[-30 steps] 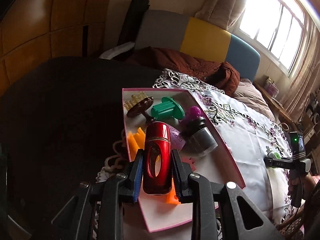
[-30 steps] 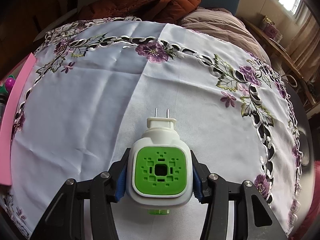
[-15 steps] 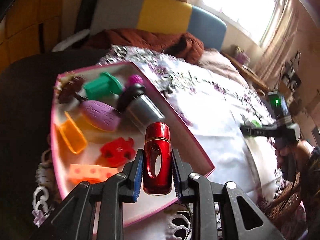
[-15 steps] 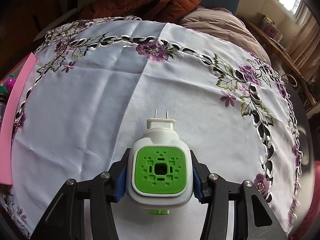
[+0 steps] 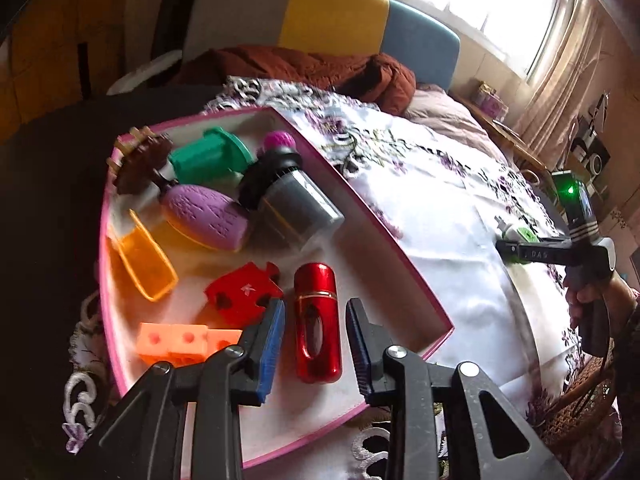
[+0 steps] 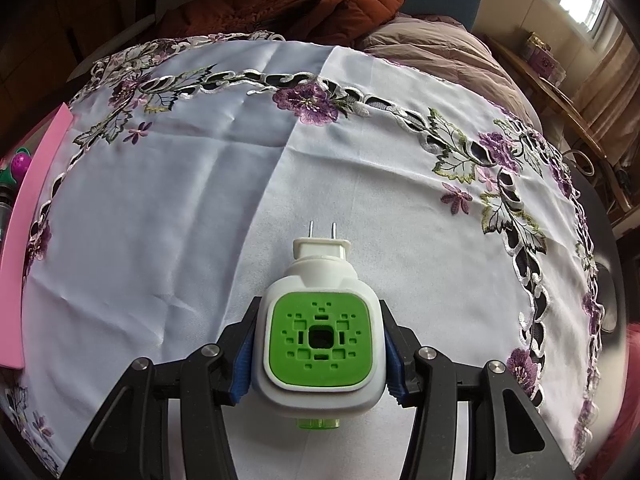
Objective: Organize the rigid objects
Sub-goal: 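Withdraw the left gripper from the tray while the right holds the plug, then carry the white-green plug into the tray with the right gripper and open it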
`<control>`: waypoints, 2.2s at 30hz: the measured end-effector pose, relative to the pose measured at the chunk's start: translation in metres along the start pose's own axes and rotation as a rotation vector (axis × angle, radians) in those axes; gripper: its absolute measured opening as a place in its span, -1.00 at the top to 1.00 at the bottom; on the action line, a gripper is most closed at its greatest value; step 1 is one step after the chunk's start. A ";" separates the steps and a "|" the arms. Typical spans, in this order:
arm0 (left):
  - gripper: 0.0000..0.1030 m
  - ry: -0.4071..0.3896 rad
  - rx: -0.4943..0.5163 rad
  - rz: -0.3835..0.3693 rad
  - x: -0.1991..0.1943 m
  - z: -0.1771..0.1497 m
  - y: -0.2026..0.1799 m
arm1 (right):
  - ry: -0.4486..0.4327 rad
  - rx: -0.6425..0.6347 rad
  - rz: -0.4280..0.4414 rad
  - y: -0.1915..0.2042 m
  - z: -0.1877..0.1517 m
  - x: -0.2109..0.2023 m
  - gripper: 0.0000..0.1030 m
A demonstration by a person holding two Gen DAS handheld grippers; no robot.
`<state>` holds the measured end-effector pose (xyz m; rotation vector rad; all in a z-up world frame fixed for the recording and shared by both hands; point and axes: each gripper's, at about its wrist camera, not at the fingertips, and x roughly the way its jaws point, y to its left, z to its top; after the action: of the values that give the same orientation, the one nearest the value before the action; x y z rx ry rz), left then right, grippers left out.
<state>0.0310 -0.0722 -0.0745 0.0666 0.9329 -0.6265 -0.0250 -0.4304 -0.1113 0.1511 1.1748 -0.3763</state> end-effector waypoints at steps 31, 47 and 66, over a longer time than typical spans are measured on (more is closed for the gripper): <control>0.39 -0.120 -0.155 0.242 -0.058 0.005 0.054 | -0.160 -0.077 0.172 0.079 -0.001 -0.067 -0.02; 0.39 -0.135 -0.233 0.278 -0.068 -0.003 0.081 | -0.249 -0.313 0.329 0.213 -0.017 -0.117 -0.02; 0.37 -0.118 -0.256 0.301 -0.065 -0.008 0.093 | -0.104 -0.326 0.324 0.269 -0.023 -0.059 -0.05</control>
<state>0.0464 0.0375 -0.0495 -0.0574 0.8613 -0.2269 0.0330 -0.1611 -0.0870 0.0350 1.0717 0.0934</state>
